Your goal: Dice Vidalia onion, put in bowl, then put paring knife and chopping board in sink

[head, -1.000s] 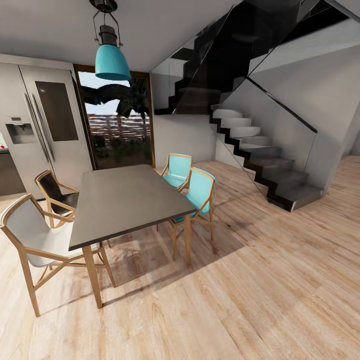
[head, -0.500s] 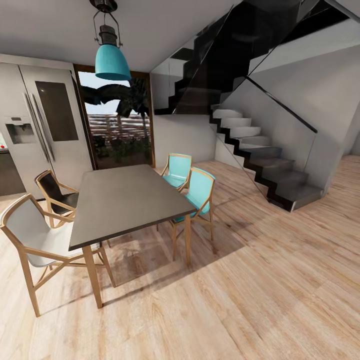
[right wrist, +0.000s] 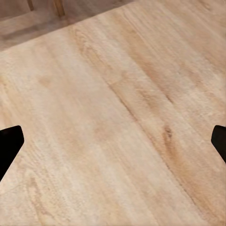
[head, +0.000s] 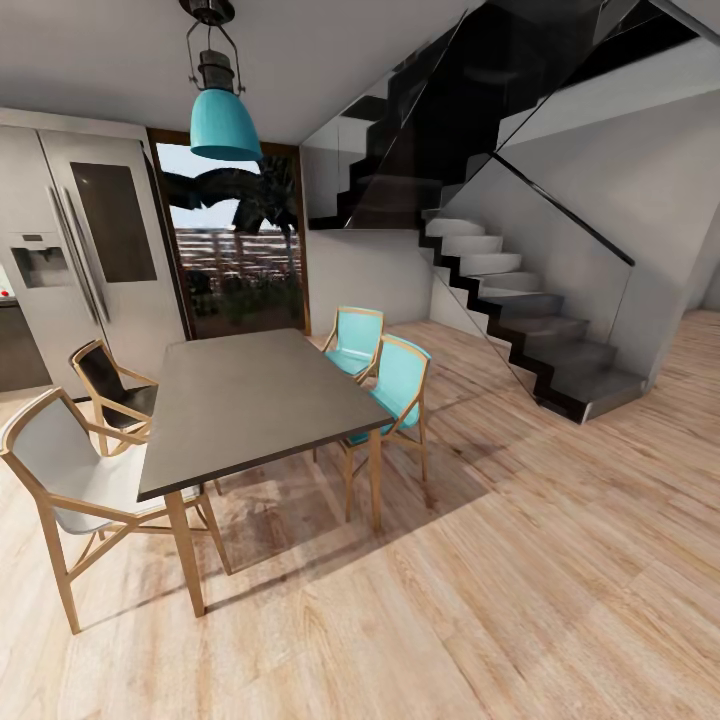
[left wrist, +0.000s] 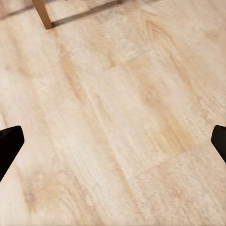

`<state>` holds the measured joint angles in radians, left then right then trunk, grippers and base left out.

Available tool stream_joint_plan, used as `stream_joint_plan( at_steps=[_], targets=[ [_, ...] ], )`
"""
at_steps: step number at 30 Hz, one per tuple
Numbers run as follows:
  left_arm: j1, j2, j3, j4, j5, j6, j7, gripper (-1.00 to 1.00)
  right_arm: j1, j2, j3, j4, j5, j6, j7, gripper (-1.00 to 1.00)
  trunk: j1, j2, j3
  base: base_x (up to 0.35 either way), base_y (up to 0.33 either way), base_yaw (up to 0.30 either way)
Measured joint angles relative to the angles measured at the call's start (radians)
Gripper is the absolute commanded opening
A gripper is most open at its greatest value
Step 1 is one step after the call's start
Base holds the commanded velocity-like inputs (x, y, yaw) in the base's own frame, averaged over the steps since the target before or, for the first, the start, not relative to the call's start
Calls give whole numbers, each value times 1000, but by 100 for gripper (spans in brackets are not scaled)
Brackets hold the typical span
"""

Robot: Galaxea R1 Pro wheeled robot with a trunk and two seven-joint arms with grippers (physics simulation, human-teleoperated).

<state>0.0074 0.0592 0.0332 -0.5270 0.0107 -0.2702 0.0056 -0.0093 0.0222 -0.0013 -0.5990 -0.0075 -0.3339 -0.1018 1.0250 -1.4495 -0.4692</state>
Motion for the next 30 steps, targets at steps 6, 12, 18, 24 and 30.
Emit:
stream_joint_plan(
  at_steps=[6,12,18,24,30],
  targets=[
    [0,-1,-1,18,0,0,0,100,0,-2,1,2,1,-6,0,100,0,0,0,0,0,0],
    [0,-3,-1,48,0,-1,-1,100,0,-3,1,38,2,-24,0,100,0,0,0,0,0,0],
    [0,-8,-2,62,-1,-2,-2,100,0,-1,3,84,5,-72,1,100,0,0,0,0,0,0],
    [0,-7,-2,68,-1,-2,-3,100,0,0,4,89,8,-83,1,100,0,0,0,0,0,0],
    [0,-7,-2,71,-1,-2,-3,100,0,-1,3,89,7,-84,1,100,0,0,0,0,0,0]
  ],
)
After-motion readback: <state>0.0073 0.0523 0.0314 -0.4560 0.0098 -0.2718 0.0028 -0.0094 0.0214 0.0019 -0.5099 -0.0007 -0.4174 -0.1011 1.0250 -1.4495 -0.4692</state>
